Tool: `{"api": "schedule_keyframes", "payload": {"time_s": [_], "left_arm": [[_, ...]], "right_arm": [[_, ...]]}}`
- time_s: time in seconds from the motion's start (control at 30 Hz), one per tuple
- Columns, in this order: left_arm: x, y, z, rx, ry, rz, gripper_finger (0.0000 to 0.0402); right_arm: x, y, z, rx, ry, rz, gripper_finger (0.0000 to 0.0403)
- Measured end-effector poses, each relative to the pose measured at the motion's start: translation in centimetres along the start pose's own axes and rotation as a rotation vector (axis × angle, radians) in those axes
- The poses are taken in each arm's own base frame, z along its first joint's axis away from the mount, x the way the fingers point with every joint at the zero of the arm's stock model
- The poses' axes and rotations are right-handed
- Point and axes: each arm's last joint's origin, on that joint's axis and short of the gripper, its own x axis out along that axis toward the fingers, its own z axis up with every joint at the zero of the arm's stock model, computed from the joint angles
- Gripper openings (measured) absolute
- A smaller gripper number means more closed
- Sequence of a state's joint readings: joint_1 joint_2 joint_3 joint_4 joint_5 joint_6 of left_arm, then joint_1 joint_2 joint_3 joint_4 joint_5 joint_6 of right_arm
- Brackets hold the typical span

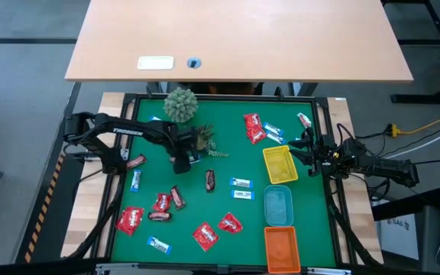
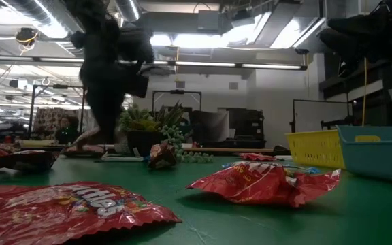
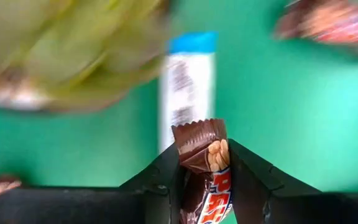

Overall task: Sort candy
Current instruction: Put the brown candy into the yellow bin

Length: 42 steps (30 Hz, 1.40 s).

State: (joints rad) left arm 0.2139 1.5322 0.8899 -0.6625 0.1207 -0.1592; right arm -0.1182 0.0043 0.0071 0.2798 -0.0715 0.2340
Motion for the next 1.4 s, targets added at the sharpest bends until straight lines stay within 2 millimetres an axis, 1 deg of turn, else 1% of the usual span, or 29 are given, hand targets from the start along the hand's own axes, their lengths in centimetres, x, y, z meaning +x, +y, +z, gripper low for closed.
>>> {"api": "schedule_keyframes", "payload": {"time_s": [0.1, 0.27, 0.43, 0.6, 0.8, 0.9, 1.0, 1.13, 1.3, 1.4], "left_arm": [[-0.9, -0.9, 1.0, 0.001, -0.030, -0.058, 0.0096], [-2.7, -2.6, 2.9, 0.050, -0.121, -0.114, 0.0096], [-4.1, -4.0, 4.8, 0.101, -0.284, -0.157, 0.0096], [-5.3, -5.2, 7.0, 0.140, -0.556, -0.169, 0.0096], [-7.4, -6.5, 9.4, 0.138, -0.934, -0.150, 0.0096], [-7.8, -7.1, 10.5, 0.137, -1.092, -0.173, 0.0096], [-7.5, -7.7, 11.5, 0.142, -1.220, -0.211, 0.0096], [-5.8, -8.2, 12.7, 0.148, -1.349, -0.251, 0.0096], [-2.6, -8.3, 13.8, 0.134, -1.482, -0.273, 0.0096], [-0.5, -8.3, 14.5, 0.111, -1.490, -0.252, 0.0096]], "right_arm": [[0.0, 0.0, 0.0, 0.000, -0.001, 0.000, 0.0150], [0.0, 0.0, 0.0, 0.000, -0.001, 0.000, 0.0150], [0.0, 0.0, 0.0, 0.000, -0.001, 0.000, 0.0150], [0.0, 0.0, 0.0, 0.000, -0.001, 0.000, 0.0150], [0.0, 0.0, 0.0, 0.000, -0.002, 0.000, 0.0150], [0.0, 0.0, 0.0, 0.000, -0.002, 0.000, 0.0150], [0.0, 0.0, 0.1, 0.000, -0.005, 0.001, 0.0150], [0.0, 0.0, 0.1, -0.001, -0.012, 0.001, 0.0150], [0.0, 0.0, 0.2, -0.001, -0.020, -0.004, 0.0150], [0.0, 0.0, 0.2, -0.001, -0.020, -0.004, 0.0150]]}}
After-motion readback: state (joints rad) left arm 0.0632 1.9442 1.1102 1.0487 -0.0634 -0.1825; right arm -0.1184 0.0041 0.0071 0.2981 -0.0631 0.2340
